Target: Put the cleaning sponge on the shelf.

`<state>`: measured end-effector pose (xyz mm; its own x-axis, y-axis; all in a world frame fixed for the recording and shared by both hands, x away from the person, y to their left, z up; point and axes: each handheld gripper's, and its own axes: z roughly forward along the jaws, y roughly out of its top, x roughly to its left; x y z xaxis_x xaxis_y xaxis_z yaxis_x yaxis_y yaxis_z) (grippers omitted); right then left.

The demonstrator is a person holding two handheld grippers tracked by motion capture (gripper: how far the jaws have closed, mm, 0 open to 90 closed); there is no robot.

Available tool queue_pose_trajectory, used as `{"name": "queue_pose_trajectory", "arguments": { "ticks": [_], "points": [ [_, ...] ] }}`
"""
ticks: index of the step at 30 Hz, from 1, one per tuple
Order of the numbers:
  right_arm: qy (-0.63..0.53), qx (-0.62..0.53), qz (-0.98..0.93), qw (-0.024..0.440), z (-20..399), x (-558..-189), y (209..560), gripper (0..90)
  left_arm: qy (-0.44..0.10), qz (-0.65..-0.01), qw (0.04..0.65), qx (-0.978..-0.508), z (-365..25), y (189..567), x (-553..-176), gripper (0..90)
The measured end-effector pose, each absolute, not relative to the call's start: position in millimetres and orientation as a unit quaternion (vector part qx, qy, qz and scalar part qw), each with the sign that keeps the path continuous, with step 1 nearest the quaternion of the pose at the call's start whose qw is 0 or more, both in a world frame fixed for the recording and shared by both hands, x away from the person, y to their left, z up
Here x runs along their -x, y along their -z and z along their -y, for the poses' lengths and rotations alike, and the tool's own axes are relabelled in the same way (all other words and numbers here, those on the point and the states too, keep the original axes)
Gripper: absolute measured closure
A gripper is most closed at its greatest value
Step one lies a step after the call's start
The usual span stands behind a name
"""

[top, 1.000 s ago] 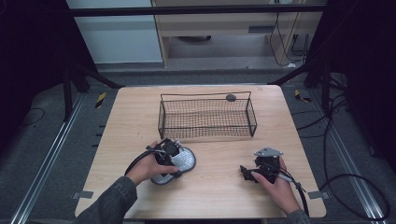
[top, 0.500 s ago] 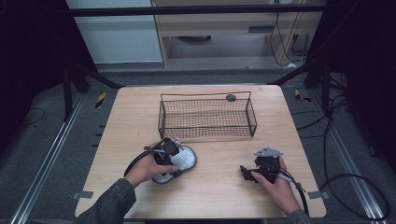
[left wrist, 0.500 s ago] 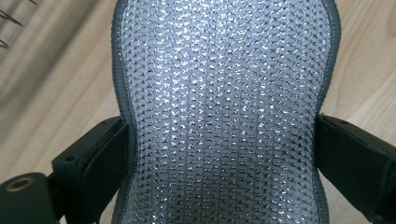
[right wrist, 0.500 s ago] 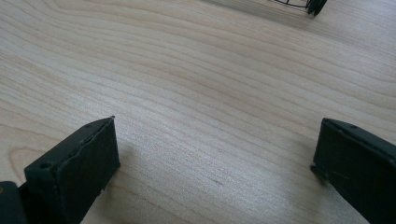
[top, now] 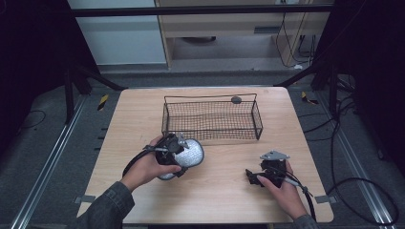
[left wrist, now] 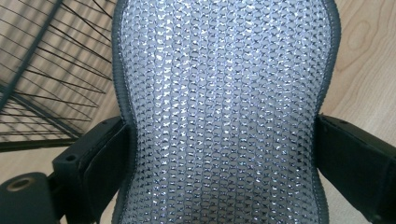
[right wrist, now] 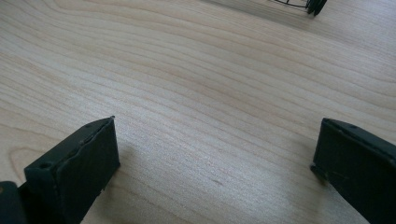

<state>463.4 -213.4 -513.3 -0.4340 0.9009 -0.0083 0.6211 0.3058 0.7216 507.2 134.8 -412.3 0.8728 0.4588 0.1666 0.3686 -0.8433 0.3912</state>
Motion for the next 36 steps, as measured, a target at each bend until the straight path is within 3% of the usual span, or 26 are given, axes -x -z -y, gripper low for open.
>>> {"name": "queue_pose_trajectory", "arguments": {
  "ticks": [36],
  "points": [
    [-0.329,-0.487,-0.781,0.213,213.5,-463.7,513.4,0.4,-0.212,-0.2,0.188,-0.938,-123.8,346.5,-551.2,5.6]
  ]
}}
